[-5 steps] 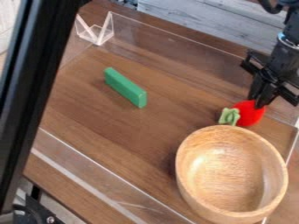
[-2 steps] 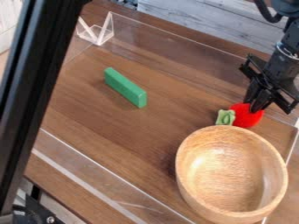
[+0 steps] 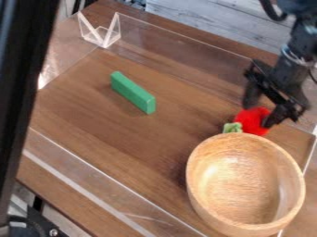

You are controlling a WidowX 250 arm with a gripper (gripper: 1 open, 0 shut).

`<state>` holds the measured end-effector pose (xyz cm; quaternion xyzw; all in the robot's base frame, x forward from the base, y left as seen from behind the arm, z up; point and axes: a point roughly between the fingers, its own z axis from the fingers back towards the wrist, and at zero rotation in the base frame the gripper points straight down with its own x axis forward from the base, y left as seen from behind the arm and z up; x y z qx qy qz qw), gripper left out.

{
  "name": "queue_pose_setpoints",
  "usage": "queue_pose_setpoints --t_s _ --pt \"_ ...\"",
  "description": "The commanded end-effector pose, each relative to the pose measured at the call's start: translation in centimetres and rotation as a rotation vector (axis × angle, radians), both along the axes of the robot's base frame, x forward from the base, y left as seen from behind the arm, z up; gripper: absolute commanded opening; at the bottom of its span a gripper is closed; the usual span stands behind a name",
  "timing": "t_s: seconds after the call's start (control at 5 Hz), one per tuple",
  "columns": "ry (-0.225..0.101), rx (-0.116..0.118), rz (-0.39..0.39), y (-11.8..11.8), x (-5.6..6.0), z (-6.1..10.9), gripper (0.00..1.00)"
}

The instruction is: Move the red object to the right side of the table

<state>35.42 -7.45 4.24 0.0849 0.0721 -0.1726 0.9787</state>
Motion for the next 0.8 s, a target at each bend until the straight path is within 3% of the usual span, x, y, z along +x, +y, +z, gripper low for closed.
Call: queue_pose_setpoints --t_s 0.0,0.2,0.4,0.6 --pt "-0.132 -0.012 0.045 0.6 0.2 4.0 1.00" --pt "-0.171 -0.004 0.081 0.2 0.0 4.3 1.00" --pt "-0.184 0.017 0.078 -0.8 0.1 5.0 0.00" --pt "-0.198 0.036 0.092 -1.8 0.0 5.8 0.00"
